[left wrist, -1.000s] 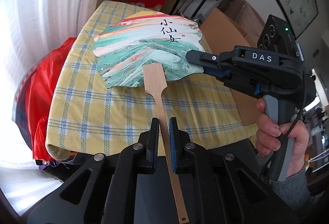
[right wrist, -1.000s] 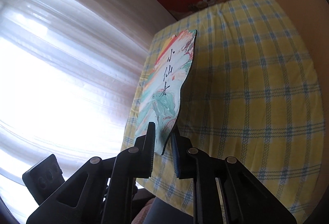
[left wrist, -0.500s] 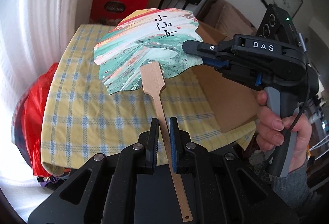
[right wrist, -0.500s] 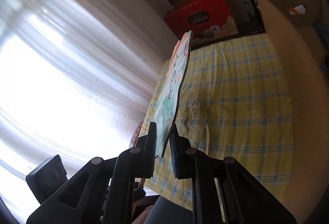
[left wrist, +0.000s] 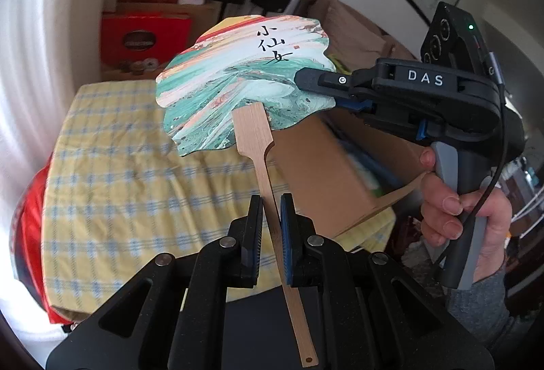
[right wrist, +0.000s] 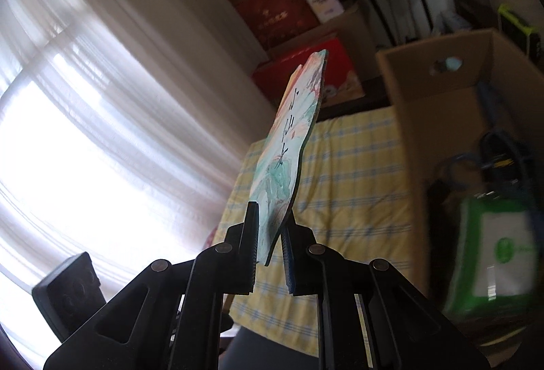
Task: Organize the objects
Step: 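Carry the fan in the left tool over the cardboard box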
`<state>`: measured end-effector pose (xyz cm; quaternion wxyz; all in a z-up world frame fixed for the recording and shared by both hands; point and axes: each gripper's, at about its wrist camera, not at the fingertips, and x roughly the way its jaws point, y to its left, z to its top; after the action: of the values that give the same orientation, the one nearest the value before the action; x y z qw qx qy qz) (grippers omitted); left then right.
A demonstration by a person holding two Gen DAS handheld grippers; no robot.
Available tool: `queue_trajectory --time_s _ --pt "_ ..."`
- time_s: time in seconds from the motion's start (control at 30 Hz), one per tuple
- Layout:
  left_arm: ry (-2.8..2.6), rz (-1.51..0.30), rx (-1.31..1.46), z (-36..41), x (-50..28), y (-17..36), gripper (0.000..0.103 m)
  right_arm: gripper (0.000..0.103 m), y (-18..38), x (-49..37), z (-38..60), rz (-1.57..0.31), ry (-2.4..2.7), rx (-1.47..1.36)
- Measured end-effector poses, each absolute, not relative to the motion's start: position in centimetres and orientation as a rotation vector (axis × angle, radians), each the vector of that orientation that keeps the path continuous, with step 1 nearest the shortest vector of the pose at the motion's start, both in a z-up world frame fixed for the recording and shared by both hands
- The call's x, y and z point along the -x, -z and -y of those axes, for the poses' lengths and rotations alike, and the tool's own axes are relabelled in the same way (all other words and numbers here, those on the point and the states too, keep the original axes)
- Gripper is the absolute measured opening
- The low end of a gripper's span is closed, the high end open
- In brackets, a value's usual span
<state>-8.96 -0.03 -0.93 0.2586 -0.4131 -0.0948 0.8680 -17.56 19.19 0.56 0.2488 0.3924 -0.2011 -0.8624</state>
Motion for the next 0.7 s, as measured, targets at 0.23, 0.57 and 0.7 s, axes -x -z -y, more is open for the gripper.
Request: queue_trajectory --time_s 0.23,0.57,0.7 --pt "-2.317 0.201 1.065 -4.3 9.8 -0.8 0.01 0.013 -1.9 17.1 -24.1 0.587 2.43 -1.047" --pt "-2.277 0.087 1.031 -11.3 11.0 -2.2 0.01 0.013 -3.2 16.9 -30.9 0.686 2.502 -1.014" --pt "-2.272 0.048 1.019 -13.7 11.9 -2.5 0.01 0.013 -3.6 17.0 -32.7 0.702 2.521 -1.003"
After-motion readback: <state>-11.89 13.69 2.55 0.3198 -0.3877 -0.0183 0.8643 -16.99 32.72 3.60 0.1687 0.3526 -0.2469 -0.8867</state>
